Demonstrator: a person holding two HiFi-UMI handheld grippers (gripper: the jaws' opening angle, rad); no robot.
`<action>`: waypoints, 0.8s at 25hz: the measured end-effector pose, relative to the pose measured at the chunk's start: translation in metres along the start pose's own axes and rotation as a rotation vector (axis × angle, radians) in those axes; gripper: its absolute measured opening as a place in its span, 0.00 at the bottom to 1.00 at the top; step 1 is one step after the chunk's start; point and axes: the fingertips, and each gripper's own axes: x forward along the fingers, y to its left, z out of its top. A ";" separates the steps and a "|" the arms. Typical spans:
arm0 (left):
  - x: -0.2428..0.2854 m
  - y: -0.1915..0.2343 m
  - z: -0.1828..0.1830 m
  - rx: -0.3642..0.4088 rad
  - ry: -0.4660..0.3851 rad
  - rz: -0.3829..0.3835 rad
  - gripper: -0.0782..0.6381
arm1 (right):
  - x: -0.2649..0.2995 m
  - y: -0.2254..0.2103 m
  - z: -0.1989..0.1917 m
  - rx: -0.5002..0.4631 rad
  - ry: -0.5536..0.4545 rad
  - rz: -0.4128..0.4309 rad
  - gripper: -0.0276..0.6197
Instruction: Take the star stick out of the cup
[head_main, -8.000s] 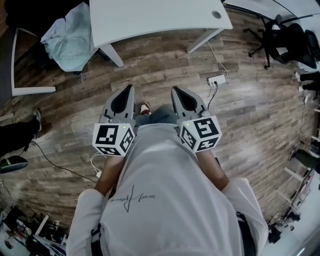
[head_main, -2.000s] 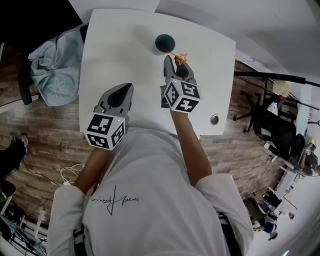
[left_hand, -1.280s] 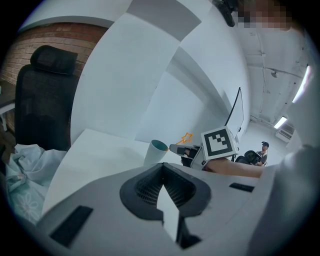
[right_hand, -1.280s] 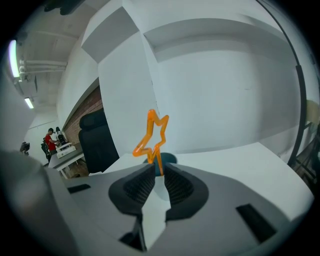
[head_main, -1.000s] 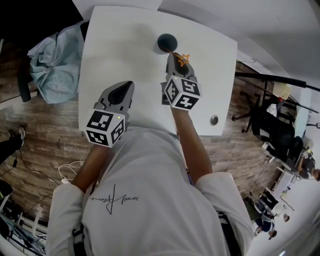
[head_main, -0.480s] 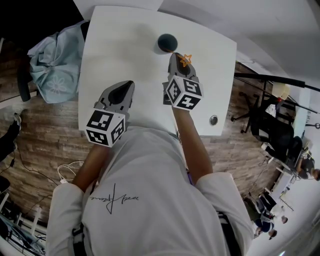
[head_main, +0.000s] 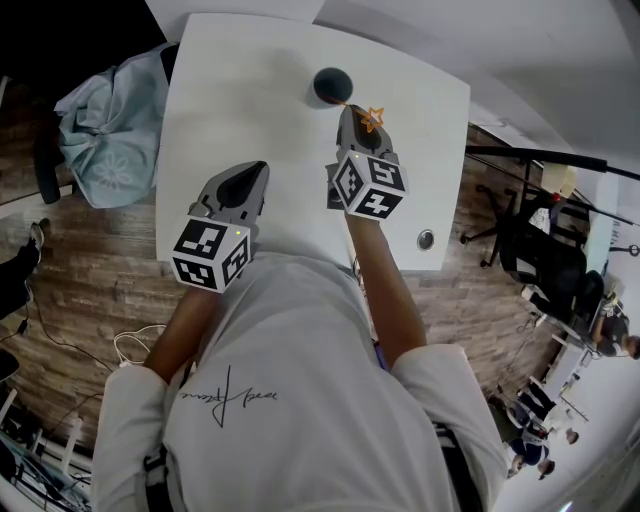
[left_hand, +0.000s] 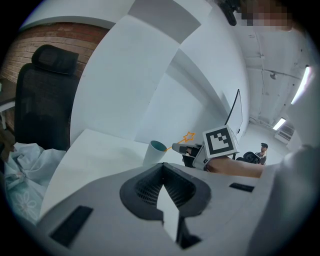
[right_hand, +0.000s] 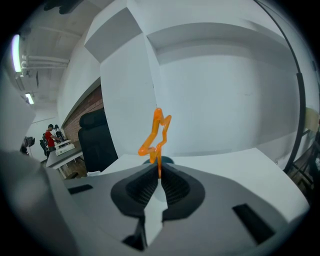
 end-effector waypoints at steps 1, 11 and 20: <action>0.000 0.000 0.000 0.000 -0.002 0.001 0.11 | -0.001 0.000 0.000 0.000 -0.001 0.000 0.08; -0.001 0.002 -0.003 -0.008 -0.002 0.001 0.12 | -0.006 -0.005 0.008 0.012 -0.016 0.008 0.08; -0.001 -0.005 -0.001 -0.015 -0.012 -0.022 0.11 | -0.018 0.002 0.021 0.006 -0.055 0.030 0.08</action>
